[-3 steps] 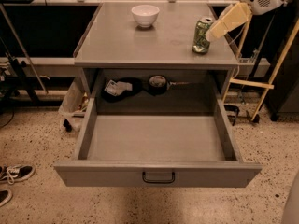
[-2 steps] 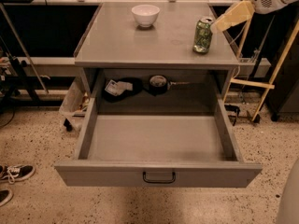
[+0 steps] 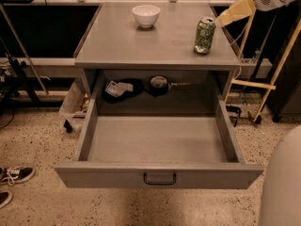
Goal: Place green can into top drawer
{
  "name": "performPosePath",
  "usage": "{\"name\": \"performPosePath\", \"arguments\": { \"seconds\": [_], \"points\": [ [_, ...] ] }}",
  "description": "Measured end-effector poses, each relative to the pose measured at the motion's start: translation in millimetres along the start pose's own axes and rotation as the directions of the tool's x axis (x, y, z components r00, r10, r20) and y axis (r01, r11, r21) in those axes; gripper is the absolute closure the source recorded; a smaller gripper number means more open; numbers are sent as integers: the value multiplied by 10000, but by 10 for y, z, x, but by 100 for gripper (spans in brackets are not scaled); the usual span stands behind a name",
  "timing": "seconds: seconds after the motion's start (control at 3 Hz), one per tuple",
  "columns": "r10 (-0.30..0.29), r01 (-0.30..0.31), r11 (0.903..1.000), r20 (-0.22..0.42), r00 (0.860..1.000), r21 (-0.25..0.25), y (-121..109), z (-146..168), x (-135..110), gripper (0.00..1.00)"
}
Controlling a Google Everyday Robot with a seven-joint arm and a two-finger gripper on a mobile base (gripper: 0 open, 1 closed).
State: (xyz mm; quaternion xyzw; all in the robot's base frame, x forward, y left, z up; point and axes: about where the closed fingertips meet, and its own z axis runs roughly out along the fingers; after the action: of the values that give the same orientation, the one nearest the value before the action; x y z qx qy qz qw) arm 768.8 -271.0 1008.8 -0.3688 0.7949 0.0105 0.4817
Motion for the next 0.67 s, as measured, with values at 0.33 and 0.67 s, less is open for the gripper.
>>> {"name": "performPosePath", "arguments": {
  "seconds": [0.33, 0.67],
  "points": [
    [611, -608, 9968, 55, 9981, -529, 85, 261, 173, 0],
    [1600, -1543, 9758, 250, 9868, -1549, 264, 740, 302, 0]
  ]
}}
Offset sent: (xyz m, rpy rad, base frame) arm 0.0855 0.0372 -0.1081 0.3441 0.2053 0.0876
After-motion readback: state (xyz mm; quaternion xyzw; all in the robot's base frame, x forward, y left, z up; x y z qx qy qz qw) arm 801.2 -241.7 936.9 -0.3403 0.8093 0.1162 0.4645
